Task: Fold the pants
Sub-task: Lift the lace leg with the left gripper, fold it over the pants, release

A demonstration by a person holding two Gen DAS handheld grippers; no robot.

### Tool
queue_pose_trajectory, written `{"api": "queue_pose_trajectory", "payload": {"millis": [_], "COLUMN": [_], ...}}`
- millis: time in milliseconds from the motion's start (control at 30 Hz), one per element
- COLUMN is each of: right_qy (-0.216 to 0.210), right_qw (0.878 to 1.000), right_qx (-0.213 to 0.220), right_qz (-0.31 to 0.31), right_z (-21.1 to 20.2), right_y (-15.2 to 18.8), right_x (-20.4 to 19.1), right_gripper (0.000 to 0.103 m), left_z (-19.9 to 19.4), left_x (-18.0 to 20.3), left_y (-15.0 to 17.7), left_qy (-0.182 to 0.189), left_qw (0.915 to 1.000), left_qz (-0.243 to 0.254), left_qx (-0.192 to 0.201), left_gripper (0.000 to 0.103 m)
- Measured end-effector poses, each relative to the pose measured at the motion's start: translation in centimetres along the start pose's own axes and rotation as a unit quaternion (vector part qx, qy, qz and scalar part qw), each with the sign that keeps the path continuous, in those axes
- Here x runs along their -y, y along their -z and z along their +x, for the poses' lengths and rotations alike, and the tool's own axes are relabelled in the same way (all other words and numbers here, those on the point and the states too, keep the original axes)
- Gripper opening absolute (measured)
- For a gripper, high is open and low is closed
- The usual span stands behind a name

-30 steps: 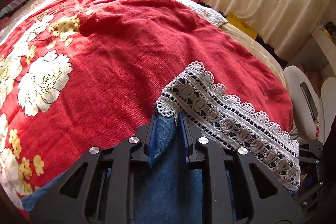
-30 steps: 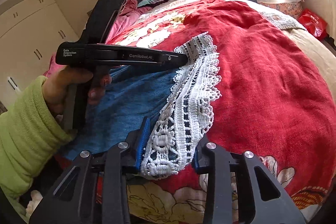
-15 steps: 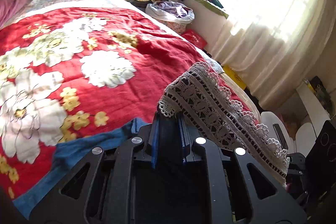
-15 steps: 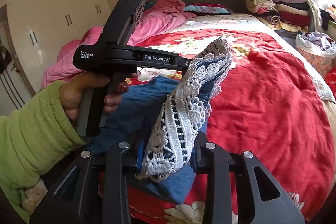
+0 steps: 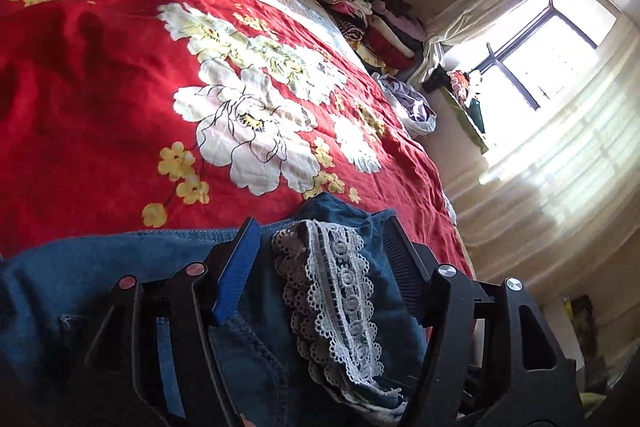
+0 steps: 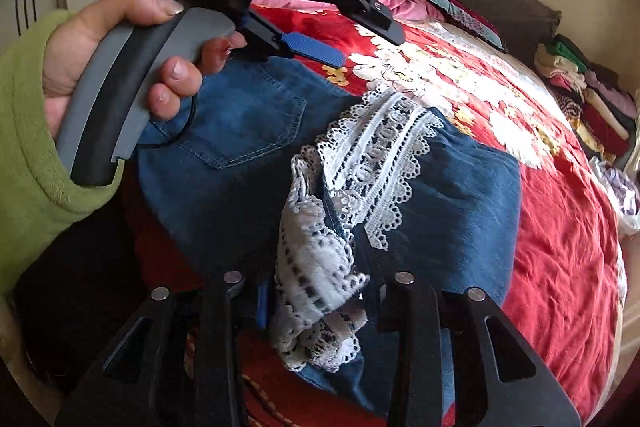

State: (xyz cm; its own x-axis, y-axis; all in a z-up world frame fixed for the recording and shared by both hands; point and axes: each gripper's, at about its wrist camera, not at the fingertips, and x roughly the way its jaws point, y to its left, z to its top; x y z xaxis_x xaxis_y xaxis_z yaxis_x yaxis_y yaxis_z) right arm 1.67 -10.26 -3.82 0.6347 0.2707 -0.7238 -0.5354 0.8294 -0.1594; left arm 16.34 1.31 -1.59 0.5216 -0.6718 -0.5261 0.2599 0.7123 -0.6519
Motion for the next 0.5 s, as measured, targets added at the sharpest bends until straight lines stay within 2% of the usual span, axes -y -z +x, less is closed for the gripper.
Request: {"api": "queue_pose_trajectory", "payload": {"millis": [67,200,267,333,400,433,467,500], "right_qy": [-0.013,-0.036,-0.038,-0.037,-0.016,-0.006,0.000,-0.005], "right_qw": [1.000,0.997,0.996,0.996,0.997,0.997,0.997,0.997], "right_qx": [0.017,0.065,0.078,0.072,0.056,0.045,0.035,0.027], "right_qz": [-0.010,0.001,0.023,0.047,0.055,0.057,0.064,0.071], "right_z": [-1.0,-4.6,-6.1,-6.4,-6.2,-5.9,-5.5,-5.0], "right_y": [0.2,0.5,1.1,1.7,2.5,2.8,3.1,3.4], "right_x": [-0.7,0.5,1.8,3.6,4.5,4.5,4.7,4.8], "right_gripper": [0.051,0.059,0.059,0.059,0.059,0.059,0.059,0.059], "left_z": [1.3,3.0,3.7,4.9,5.9,6.4,6.7,6.7], "left_x": [-0.3,0.1,0.7,1.2,1.4,1.7,1.8,2.0], "left_y": [0.3,0.9,1.0,0.9,0.8,0.9,1.0,1.0], "left_qy": [-0.009,-0.018,-0.026,-0.044,-0.071,-0.087,-0.092,-0.096], "left_qw": [0.9999,0.9989,0.9978,0.9960,0.9935,0.9918,0.9913,0.9910], "left_qz": [-0.001,0.017,0.034,0.045,0.055,0.062,0.064,0.067], "left_qx": [-0.014,-0.039,-0.052,-0.063,-0.070,-0.071,-0.069,-0.064], "left_gripper": [0.059,0.062,0.063,0.062,0.053,0.038,0.032,0.030]}}
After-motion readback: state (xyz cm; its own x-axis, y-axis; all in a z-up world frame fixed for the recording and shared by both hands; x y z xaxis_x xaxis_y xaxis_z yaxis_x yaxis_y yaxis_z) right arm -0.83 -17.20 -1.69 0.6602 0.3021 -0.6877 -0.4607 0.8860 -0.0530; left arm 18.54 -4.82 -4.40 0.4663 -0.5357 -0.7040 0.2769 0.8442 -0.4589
